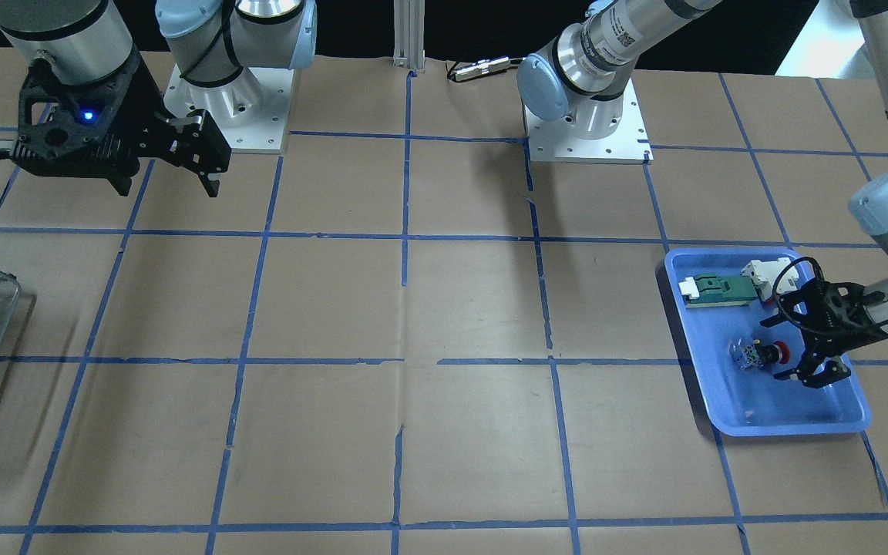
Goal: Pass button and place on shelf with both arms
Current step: 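Lower the left gripper and grasp the red push-button switch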
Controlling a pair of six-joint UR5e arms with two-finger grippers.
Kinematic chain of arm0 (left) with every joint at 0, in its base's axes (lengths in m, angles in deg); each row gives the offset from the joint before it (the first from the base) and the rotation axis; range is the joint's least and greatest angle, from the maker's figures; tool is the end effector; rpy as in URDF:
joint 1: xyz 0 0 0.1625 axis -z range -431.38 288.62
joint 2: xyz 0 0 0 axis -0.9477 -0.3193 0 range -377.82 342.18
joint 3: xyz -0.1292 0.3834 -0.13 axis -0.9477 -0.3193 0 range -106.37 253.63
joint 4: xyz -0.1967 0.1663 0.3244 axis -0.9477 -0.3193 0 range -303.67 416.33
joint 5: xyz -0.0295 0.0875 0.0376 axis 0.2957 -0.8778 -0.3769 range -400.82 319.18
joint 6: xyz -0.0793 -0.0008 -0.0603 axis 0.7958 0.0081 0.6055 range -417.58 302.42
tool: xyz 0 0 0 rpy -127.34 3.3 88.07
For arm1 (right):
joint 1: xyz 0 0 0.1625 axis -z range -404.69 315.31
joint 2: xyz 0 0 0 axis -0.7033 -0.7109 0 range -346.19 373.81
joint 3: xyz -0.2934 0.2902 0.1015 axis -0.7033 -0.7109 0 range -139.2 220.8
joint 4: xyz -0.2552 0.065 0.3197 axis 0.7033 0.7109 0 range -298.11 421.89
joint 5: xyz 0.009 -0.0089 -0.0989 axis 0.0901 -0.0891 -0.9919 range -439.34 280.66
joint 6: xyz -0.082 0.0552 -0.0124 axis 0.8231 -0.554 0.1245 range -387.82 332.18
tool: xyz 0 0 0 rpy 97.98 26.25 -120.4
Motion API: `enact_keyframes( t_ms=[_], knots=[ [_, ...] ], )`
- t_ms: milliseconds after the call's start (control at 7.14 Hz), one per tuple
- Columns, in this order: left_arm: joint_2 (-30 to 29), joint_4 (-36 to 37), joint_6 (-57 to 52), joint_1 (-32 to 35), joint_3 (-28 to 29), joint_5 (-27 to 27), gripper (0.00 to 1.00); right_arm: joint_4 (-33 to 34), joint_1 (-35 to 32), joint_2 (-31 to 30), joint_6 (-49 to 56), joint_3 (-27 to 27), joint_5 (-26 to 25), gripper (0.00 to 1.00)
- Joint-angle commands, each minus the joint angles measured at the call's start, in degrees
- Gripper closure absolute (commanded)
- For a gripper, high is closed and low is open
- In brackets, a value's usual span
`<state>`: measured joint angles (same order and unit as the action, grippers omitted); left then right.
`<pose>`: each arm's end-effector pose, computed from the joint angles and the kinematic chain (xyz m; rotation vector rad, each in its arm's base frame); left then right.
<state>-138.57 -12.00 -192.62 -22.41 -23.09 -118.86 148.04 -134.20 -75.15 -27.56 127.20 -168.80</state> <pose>0.2764 -0.5522 0.1681 -2.0532 -1.9711 0.2844 0.1300 -0.4980 0.5030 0.0064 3.1318 0.0351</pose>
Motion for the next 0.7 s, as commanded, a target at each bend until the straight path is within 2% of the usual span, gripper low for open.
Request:
enact_keyframes(
  t_ms=[0,140,280,560],
  knots=[
    [-0.97,0.04,-0.13,-0.10,-0.05,-0.45,0.23,0.07,-0.05,0.02,-0.09,0.00,-0.01,0.00],
    [-0.89,0.30,-0.05,-0.19,0.12,-0.54,0.64,-0.02,-0.05,0.02,-0.09,0.00,-0.01,0.00],
    [-0.89,0.30,-0.05,-0.19,0.12,-0.54,1.00,0.16,0.04,0.10,-0.09,0.00,-0.10,0.00],
    [-0.10,-0.57,0.04,-0.19,0.73,-0.45,1.00,0.25,0.04,0.02,0.00,0.00,-0.10,0.00]
  ],
)
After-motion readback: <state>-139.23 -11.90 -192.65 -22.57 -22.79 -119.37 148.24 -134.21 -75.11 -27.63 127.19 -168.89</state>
